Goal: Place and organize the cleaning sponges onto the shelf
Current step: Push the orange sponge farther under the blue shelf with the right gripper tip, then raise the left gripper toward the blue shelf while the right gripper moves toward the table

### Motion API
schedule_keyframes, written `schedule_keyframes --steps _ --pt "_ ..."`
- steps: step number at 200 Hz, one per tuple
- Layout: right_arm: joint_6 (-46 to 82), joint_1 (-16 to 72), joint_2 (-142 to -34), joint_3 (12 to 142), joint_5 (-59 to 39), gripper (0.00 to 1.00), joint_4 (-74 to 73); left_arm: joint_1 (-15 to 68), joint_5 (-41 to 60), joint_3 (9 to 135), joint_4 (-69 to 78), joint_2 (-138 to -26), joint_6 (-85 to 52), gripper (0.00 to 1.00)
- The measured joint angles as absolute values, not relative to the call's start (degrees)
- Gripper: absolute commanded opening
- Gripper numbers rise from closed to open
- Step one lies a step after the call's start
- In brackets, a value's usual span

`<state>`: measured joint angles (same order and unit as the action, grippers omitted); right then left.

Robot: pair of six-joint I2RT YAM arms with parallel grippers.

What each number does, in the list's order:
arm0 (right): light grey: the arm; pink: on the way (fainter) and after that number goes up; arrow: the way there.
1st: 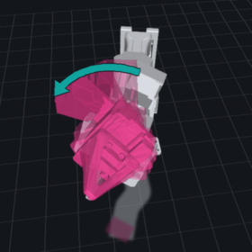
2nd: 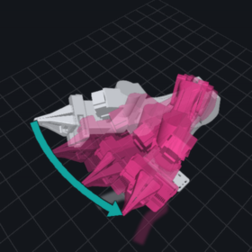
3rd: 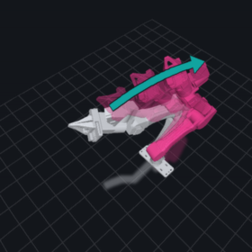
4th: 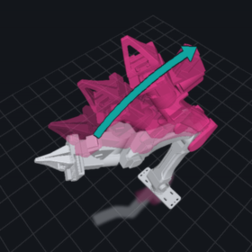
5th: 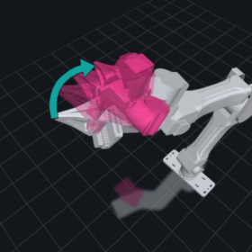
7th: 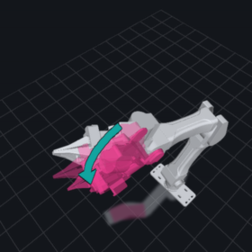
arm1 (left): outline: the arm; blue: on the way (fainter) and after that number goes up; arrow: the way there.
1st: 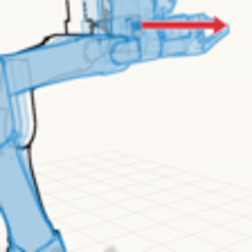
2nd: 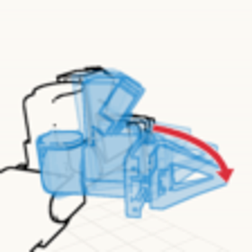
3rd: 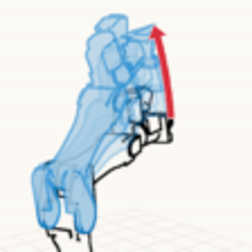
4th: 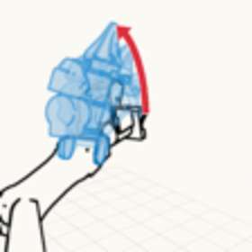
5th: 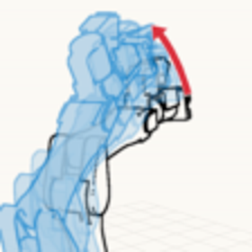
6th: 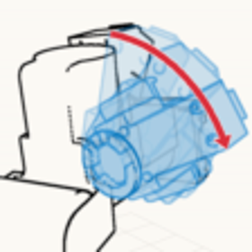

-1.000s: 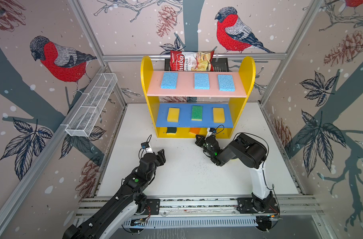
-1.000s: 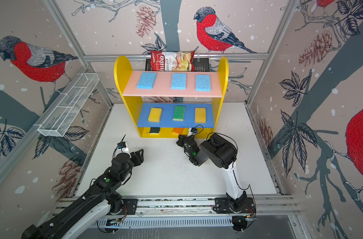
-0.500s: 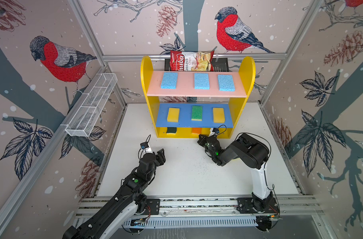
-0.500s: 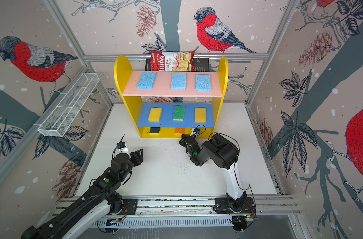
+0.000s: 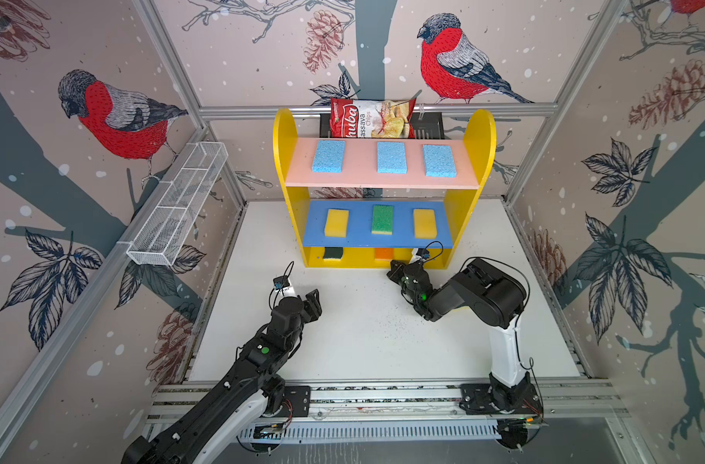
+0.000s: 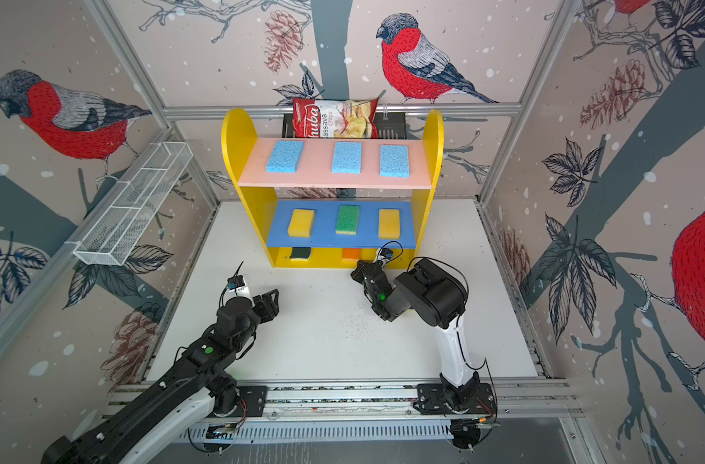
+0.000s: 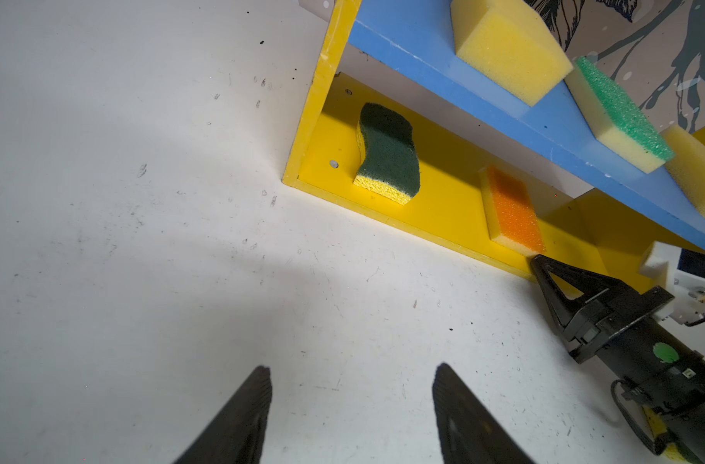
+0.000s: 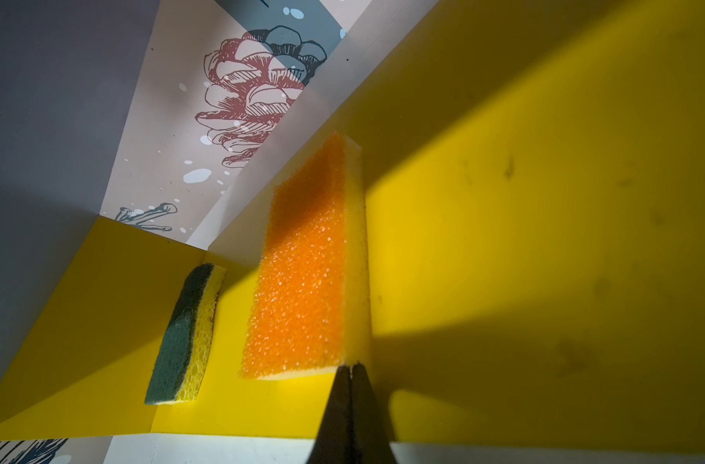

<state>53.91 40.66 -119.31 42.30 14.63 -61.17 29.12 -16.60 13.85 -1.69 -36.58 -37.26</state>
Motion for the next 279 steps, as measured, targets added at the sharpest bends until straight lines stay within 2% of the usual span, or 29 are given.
schedule_keyframes --steps 90,159,185,227,242,279 --pt "53.8 40.2 -117.3 41.3 14.9 0.03 -58.7 29.1 -16.5 13.8 -1.6 -38.8 -37.3 0.65" --pt "47.7 45.0 -109.2 39.7 18.2 0.09 -50.9 29.1 -16.3 14.4 -1.6 -38.6 -37.3 0.65" --pt "46.1 46.4 -103.9 37.3 19.7 0.17 -49.8 29.1 -16.3 15.2 -2.0 -38.6 -37.1 0.66" --pt "43.1 50.0 -94.5 34.1 22.1 0.49 -43.6 29.7 -16.1 17.0 -4.3 -38.1 -35.6 0.72" --pt "41.9 51.0 -90.7 33.3 22.7 0.53 -40.6 30.0 -15.4 18.4 -5.4 -38.5 -34.4 0.74" --pt "39.9 51.2 -79.2 31.4 24.4 0.52 -29.4 36.1 -16.9 24.3 -8.3 -42.6 -32.1 0.81"
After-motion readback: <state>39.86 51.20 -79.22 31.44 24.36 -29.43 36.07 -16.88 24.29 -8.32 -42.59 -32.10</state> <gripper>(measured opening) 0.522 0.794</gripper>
